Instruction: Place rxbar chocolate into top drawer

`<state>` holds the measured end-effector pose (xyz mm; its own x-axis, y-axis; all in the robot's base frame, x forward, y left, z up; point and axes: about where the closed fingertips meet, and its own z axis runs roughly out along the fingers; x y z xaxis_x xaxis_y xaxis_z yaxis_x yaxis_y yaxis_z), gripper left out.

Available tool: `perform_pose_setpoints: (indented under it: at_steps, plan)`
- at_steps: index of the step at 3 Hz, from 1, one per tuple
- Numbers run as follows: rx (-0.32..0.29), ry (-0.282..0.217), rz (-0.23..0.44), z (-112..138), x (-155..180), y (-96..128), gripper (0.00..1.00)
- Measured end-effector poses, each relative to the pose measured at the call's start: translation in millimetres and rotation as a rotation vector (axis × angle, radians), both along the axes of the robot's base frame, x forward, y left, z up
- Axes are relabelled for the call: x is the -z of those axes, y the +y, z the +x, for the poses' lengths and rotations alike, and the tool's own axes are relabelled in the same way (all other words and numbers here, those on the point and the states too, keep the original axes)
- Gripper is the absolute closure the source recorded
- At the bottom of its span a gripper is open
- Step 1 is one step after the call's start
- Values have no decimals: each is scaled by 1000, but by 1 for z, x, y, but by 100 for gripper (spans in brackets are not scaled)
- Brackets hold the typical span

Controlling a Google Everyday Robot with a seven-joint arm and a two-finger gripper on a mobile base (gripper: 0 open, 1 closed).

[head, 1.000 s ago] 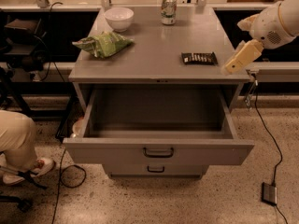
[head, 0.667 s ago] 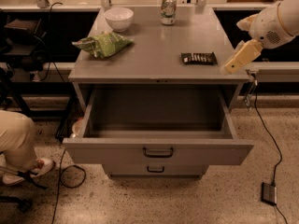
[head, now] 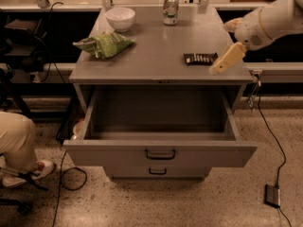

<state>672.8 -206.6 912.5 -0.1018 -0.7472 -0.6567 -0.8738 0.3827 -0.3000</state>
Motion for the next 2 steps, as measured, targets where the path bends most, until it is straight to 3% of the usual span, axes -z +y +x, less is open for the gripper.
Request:
perform_pose_setpoints:
  at_steps: [1, 2]
  plan:
    - [-66, -28, 41, 52, 17, 17, 0]
    - [-81, -33, 64, 78, 27, 25, 0]
